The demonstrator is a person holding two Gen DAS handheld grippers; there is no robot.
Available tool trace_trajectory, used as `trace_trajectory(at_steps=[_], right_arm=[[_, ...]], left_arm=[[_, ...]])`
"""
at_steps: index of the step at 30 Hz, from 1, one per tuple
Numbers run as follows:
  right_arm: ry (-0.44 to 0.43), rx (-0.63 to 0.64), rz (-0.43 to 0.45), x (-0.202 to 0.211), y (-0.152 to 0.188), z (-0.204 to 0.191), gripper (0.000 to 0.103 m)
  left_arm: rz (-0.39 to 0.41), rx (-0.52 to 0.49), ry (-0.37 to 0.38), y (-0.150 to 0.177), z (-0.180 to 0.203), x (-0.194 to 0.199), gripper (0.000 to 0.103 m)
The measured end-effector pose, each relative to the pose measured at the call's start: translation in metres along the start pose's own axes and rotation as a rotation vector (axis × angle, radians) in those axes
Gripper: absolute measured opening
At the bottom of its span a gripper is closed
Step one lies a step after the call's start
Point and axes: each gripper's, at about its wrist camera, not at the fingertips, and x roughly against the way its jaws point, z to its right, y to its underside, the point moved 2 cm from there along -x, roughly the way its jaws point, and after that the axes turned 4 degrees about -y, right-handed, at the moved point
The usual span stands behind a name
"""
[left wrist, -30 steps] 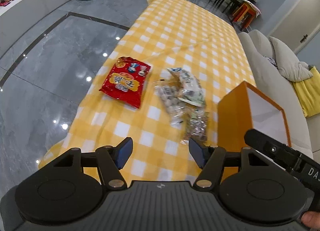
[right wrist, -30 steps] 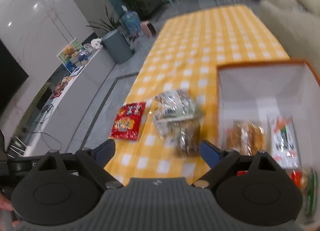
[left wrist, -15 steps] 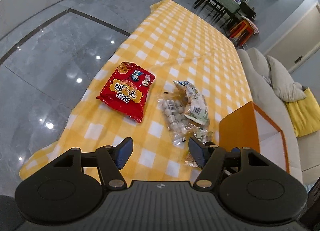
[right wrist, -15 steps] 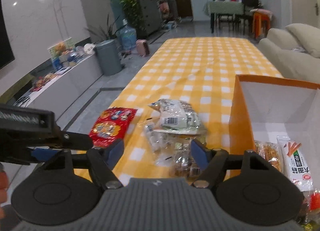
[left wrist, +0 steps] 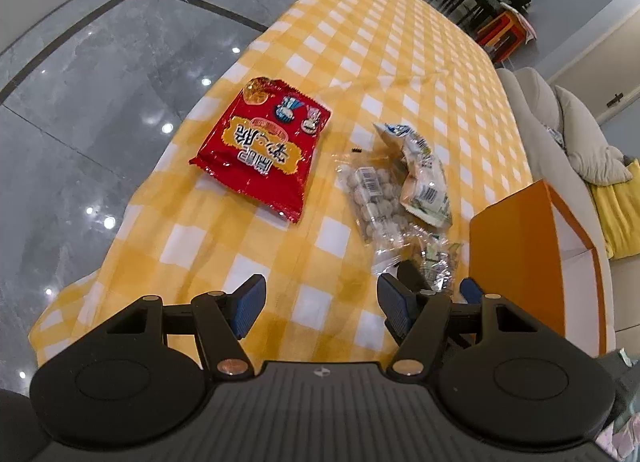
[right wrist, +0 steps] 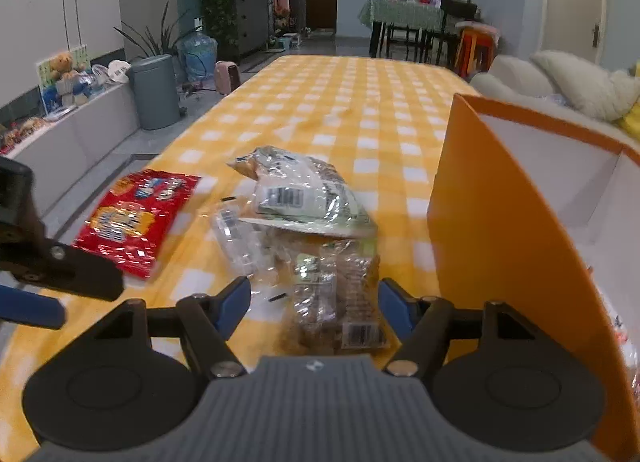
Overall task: Organize snacks
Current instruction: 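Grasp the clear bag of brown snacks with the right tool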
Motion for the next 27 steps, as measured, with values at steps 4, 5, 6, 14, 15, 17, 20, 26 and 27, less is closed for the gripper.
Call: trace_trajectory(at_steps=[4, 5, 6, 14, 15, 17, 20, 26, 27], right_arm=[[0.001, 0.024, -0.020, -0.011, 0.005, 0.001, 0.069], [-0.004, 0.009, -0.026, -0.014, 0.006, 0.002, 0.069], [-0.010, -0.002, -0.020, -0.015, 0.007, 0.003, 0.071], [-0.042, -0.051, 0.043, -0.019, 0.019, 0.010, 0.055], [-0.035, -0.048, 0.052, -0.019, 0.020, 0.011, 0.052], [-0.037, -0.049, 0.054, -0.018, 0.020, 0.011, 0.051], [-0.035, -0.048, 0.054, -0.018, 0.020, 0.011, 0.050], [-0.034, -0.046, 0.053, -0.018, 0.019, 0.010, 0.050], [-0.033, -0.046, 0.053, -0.018, 0.020, 0.010, 0.050]], left_arm=[[-0.011, -0.007, -0.009, 0.000, -0.001, -0.003, 0.075], [-0.007, -0.017, -0.009, 0.000, 0.000, -0.002, 0.075], [0.000, -0.027, -0.010, 0.000, 0.002, -0.001, 0.075], [0.018, -0.062, -0.014, 0.002, 0.010, 0.005, 0.075], [0.021, -0.061, -0.014, 0.002, 0.010, 0.005, 0.075], [0.015, -0.051, -0.016, 0.001, 0.010, 0.002, 0.075], [0.007, -0.037, -0.024, 0.001, 0.011, -0.002, 0.075], [0.060, 0.033, 0.100, -0.006, 0.017, 0.003, 0.074], [0.068, 0.059, 0.131, -0.008, 0.018, 0.002, 0.072]])
